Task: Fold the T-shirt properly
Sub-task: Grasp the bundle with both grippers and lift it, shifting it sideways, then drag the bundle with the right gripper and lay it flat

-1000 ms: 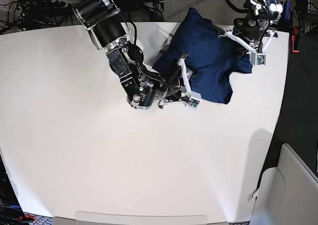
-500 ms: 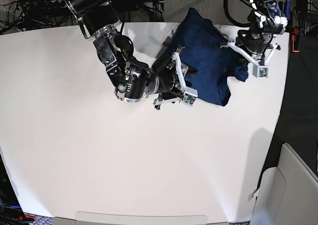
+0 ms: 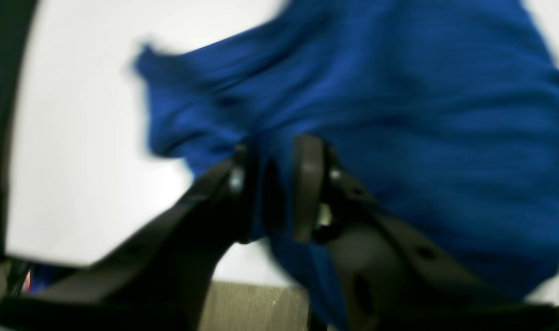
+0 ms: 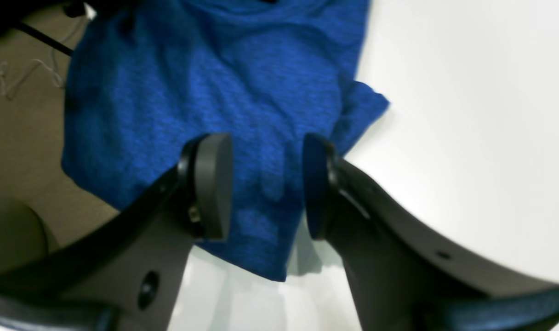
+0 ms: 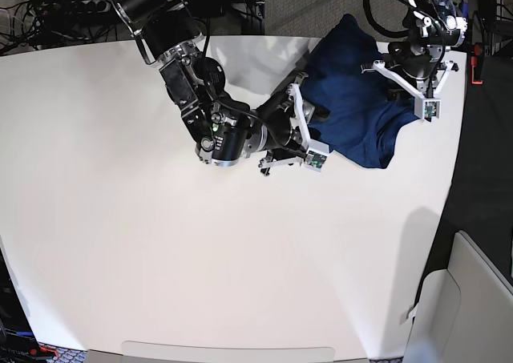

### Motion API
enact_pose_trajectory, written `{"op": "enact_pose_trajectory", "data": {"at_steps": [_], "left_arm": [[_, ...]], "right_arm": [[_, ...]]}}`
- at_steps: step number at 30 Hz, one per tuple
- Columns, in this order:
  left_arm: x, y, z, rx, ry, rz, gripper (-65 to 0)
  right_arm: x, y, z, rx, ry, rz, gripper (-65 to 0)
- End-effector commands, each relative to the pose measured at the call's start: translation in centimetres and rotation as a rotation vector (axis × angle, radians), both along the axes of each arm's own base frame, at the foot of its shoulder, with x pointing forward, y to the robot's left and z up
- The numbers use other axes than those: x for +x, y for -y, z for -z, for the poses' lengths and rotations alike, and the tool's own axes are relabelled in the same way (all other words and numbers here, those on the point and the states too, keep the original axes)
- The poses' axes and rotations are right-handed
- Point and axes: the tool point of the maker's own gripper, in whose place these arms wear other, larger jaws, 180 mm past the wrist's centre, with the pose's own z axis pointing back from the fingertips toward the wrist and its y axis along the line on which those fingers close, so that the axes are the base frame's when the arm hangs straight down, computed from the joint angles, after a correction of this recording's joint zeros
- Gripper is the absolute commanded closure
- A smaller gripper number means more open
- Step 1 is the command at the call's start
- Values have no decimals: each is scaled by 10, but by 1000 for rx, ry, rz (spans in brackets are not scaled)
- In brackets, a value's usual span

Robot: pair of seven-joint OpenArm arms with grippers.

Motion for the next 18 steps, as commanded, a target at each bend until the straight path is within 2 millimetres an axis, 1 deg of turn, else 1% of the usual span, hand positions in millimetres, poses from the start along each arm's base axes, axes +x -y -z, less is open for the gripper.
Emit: {"op": "enact_pose_trajectory", "data": {"at_steps": [1,3,5,8,10,11,15,17,18], "left_arm": [[3,-2,-7,18,24,4,-177],[3,-4,-7,23,24,-2,-209],[2,-9,-8,37,24,-7,-226],[1,-27,-13,84,20,-11,-231],[-15,-48,-11,109,-5,-73,-231],[-22,-55,-11,112,-11,-101,-231],[-39,-79,-15,146,-27,-170,-229],[-45,-89,-17,162,-30,-199,-207],[-48,-89,-16,163,-38,-195,-188]], "right_arm": [[8,-7,-18,50,39,-5,-254],[9,-6,-19,52,40,0,-254],[9,-6,-19,52,40,0,-254],[10,-6,-19,52,40,1,-254],[10,-6,-19,52,40,1,-254],[11,-6,-19,52,42,1,-254],[12,-5,-20,51,46,3,-254],[13,-5,-21,53,49,5,-254],[14,-6,-22,66,53,8,-254]]}}
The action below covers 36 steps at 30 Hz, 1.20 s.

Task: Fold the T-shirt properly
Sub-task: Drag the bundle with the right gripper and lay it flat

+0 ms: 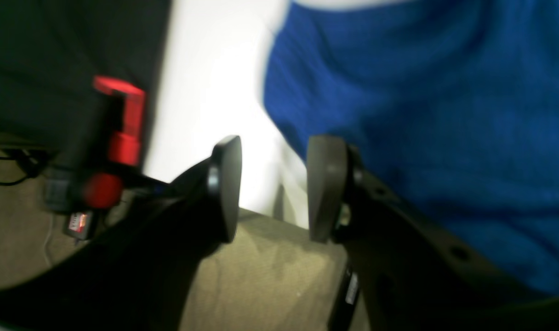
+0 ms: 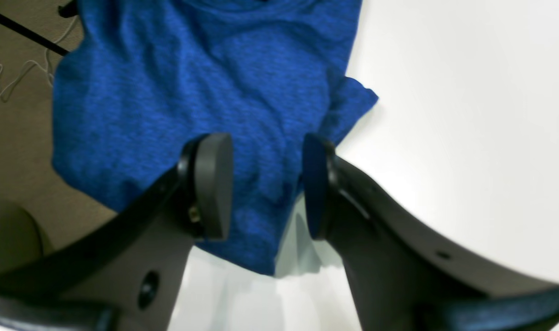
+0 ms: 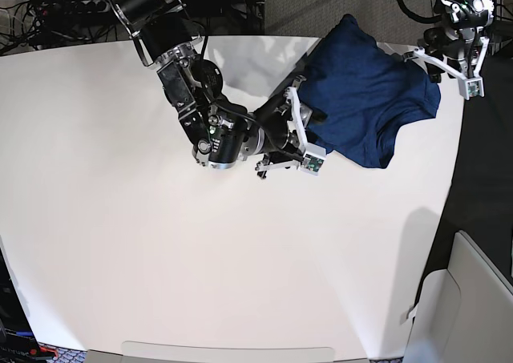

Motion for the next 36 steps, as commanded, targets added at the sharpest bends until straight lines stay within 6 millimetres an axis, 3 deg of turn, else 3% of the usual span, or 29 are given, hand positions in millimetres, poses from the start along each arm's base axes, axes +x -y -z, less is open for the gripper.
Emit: {"op": "enact_pose_trajectory", "data": {"at_steps": [1,4,8,11,19,29,34,36], "left_arm": [[-5,-1,-3,20,-5,14,-171],[1,21,6,-18,-19,76,-136],[14,60,16,-74,-35,183,-134],[19,87,25,-117,-47,253,-134],[45,128,40,-194,-47,351,-134],[85,191,48,-279,-19,504,-134],[109,233,38,-330,68,584,-134],[114,241,34,-333,87,602,-134]], "right_arm": [[10,-10,-23,81,49,-2,-254],[14,-12,-23,118,57,14,-253],[27,2,-22,131,54,80,-253],[43,19,-24,148,51,157,-253],[64,79,-12,111,-5,352,-253],[61,97,-24,136,21,347,-253],[49,100,-25,182,-13,333,-253],[42,97,-28,210,-23,324,-253]]}}
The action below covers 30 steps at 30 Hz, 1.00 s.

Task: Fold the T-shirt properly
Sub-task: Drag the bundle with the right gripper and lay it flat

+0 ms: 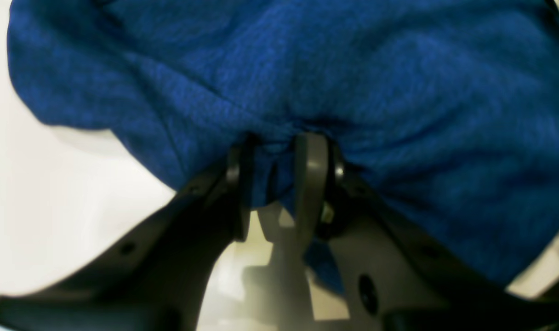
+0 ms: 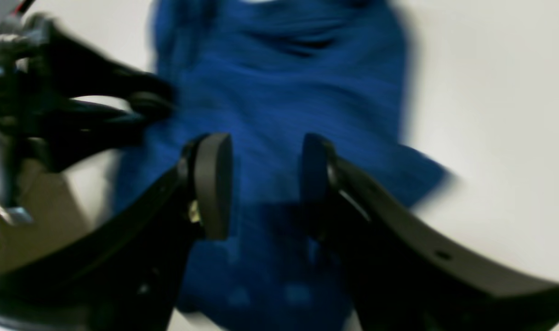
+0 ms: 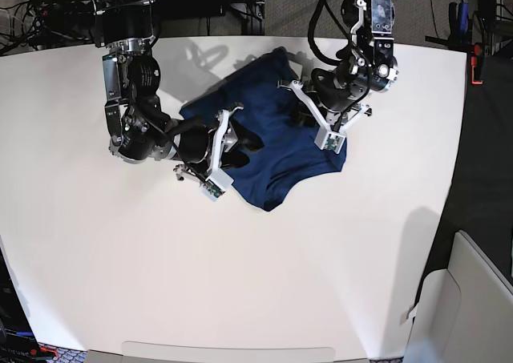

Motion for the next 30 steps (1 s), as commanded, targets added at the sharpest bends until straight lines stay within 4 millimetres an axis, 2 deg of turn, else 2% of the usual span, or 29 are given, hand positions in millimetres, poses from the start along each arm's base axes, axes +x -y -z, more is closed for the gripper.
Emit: {"op": "enact_pose_trajectory", "data": {"at_steps": [1,4,7,10,13,16,23,27,30], "left_arm": [[9,-2,-10,-6,43,-9,-134],[22,-8,-28,6,107,-15,-134],[32,-29,-54,31,195,-63,-134],[36,-59,-72,64,244,-136,-134],[25,-93,-69,99,229,-226,-134],[14,-111,-62,119,201,-273,-134],[-13,-143,-50,161,151,-356,-134],[-17,-160,-57,185,163,-398,-134],[-20,-164,-64,199,178,-409,-134]], "right_arm": [[5,-10,-23,63,56,-18,-253],[-3,-17,-28,87,41,-47,-253],[-13,-30,-34,118,36,-90,-253],[-24,-44,-33,131,20,-133,-253],[-40,-72,-25,148,-27,-200,-253],[-44,-83,-8,137,-87,-219,-253],[-18,-63,39,-67,-112,-168,-253],[-12,-53,59,-124,-113,-133,-253],[-9,-44,75,-174,-116,-112,-253]]}}
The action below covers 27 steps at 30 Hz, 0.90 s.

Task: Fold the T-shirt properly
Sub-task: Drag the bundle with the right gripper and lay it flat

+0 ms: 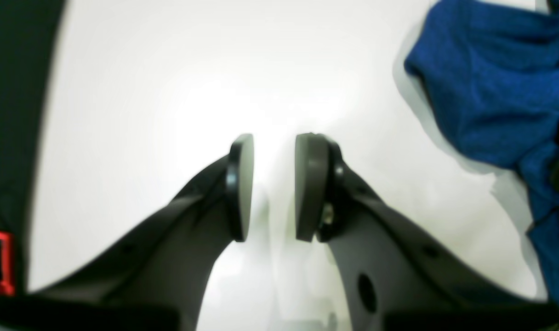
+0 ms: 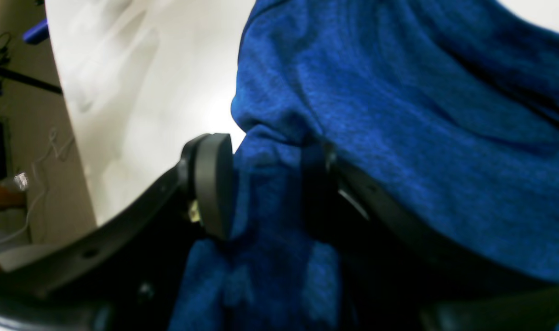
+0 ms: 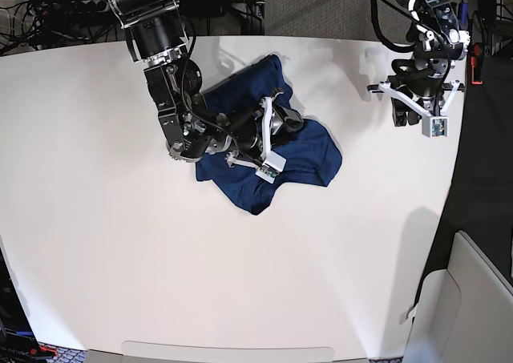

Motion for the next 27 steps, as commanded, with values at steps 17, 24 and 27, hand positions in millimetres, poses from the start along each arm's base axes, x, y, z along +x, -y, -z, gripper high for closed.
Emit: {"op": "enact_pose_trajectory", "data": {"at_steps": [17,24,27], "left_arm": [[0,-15,-13,26,41,-31,-134],[0,-14,-13,24,41,-27,-134],[0,-14,-14,26,43,-26,-134]], "right_arm": [[54,136,24,-212,54,275,-253],[62,154,20,-225,87,296,-253],[67,162,19,-257,106,296,-253]]}}
